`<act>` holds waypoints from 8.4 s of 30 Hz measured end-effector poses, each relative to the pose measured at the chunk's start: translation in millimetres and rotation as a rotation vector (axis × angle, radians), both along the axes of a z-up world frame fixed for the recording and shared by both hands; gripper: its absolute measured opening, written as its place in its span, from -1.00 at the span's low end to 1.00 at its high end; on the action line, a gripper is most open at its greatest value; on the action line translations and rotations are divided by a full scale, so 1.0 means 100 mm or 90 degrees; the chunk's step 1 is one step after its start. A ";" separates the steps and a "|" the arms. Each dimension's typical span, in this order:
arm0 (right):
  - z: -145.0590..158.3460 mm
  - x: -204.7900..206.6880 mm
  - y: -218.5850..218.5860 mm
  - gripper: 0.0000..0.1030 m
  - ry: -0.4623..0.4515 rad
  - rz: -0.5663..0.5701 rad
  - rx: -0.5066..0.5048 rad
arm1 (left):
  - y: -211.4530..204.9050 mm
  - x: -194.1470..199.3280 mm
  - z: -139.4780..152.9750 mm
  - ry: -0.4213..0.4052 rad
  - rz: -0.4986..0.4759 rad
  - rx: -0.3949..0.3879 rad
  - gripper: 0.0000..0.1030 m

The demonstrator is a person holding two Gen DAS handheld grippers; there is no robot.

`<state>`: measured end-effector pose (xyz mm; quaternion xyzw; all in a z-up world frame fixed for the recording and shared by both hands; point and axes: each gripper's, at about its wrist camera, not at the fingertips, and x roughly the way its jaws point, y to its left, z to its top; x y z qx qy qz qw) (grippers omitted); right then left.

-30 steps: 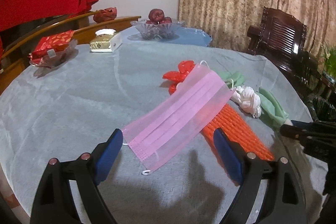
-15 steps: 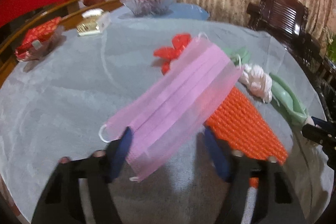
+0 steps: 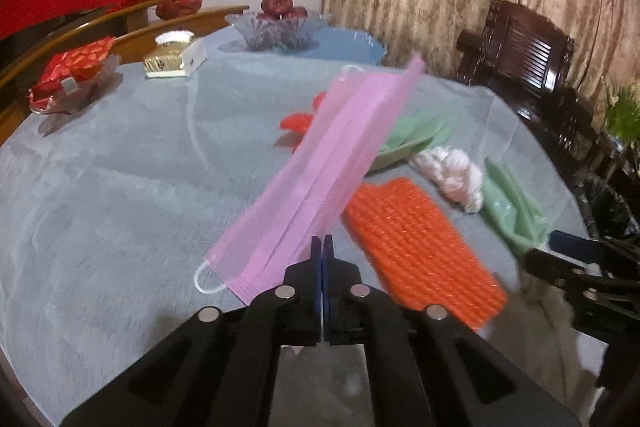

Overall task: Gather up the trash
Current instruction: 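Grasp the pink face mask with the left gripper while the right grasps the white bundle on the green glove, then carry the pink mask and green glove with white bundle over the bin, then open both grippers to drop the mask and glove into the bin, then grasp the orange foam net with the left gripper and lift it, then grasp the white crumpled tissue with the right gripper while the left holds the net, then carry the net and tissue over the black bin and open both grippers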

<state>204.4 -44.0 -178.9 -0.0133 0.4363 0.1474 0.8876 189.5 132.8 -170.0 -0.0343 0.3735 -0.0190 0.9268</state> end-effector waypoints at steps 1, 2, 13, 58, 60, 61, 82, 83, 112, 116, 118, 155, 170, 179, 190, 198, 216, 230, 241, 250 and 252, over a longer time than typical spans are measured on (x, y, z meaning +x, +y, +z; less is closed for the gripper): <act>-0.01 0.02 0.00 0.04 0.002 -0.003 0.000 | -0.01 -0.04 0.03 -0.007 0.000 0.000 -0.99; -0.02 0.04 0.01 -0.01 0.006 -0.005 -0.001 | -0.02 -0.07 0.06 -0.011 -0.001 -0.002 -0.99; 0.06 0.03 -0.10 -0.84 0.008 -0.009 0.007 | -0.08 -0.26 0.30 -0.045 0.000 -0.010 -0.99; 0.95 -0.39 -0.57 -0.68 -0.094 -0.001 0.053 | -0.72 -0.56 0.80 -0.096 -0.076 -0.030 -0.99; 1.05 -0.44 -0.64 -0.68 -0.108 -0.004 0.055 | -0.78 -0.57 0.86 -0.103 -0.084 -0.032 -0.99; 1.10 -0.47 -0.69 -0.68 -0.116 -0.006 0.056 | -0.83 -0.57 0.90 -0.108 -0.090 -0.033 -0.99; 1.53 -1.07 -2.15 -0.68 -0.191 -0.155 0.029 | -2.38 -0.64 1.30 -0.160 -0.326 -0.062 -0.99; 1.51 -1.08 -2.21 -0.68 -0.189 -0.163 0.027 | -2.48 -0.65 1.29 -0.160 -0.338 -0.064 -0.99; 0.86 -1.29 -2.96 0.77 -0.170 -0.294 0.012 | -2.79 -0.36 0.79 -0.077 -0.331 -0.075 0.45; 0.88 -1.22 -2.66 0.77 -0.174 -0.249 0.036 | -2.39 -0.41 0.79 -0.106 -0.266 -0.031 0.50; 0.87 -1.17 -2.45 0.77 -0.175 -0.222 0.045 | -2.12 -0.44 0.77 -0.117 -0.227 -0.008 0.51; 0.55 -0.69 -1.13 0.77 -0.148 -0.074 0.032 | -0.88 0.04 -0.29 0.091 0.038 -0.002 0.53; 0.51 -0.56 -0.87 0.77 -0.140 -0.047 0.029 | -0.79 -0.05 -0.10 0.048 0.020 -0.018 -0.67; 0.50 -0.33 -0.56 0.77 -0.137 -0.023 0.045 | -0.59 -0.13 0.23 -0.006 0.028 -0.024 -0.67; 0.32 0.10 -0.05 0.77 -0.114 0.003 0.033 | -0.24 -0.15 0.38 -0.045 0.054 -0.006 -0.67; 0.07 0.45 0.29 0.64 -0.079 0.003 0.017 | -0.04 -0.11 0.31 -0.048 0.051 0.005 -0.67; -0.16 0.79 0.50 -0.44 0.000 0.006 -0.002 | -0.02 -0.09 0.23 -0.038 0.044 0.007 -0.67; 0.62 0.14 -0.01 -0.49 -0.095 0.003 0.025 | -0.48 -0.18 0.50 -0.070 0.009 0.009 -0.67; 1.11 -0.39 -0.76 -0.49 -0.154 -0.031 0.049 | -1.13 -0.29 0.85 -0.112 -0.058 -0.001 -0.67; 1.27 -0.74 -1.61 -0.49 -0.178 -0.105 0.056 | -1.82 -0.28 1.02 -0.131 -0.152 -0.016 -0.67; 1.27 -0.82 -1.79 -0.49 -0.182 -0.123 0.047 | -1.98 -0.29 1.03 -0.132 -0.176 -0.017 -0.67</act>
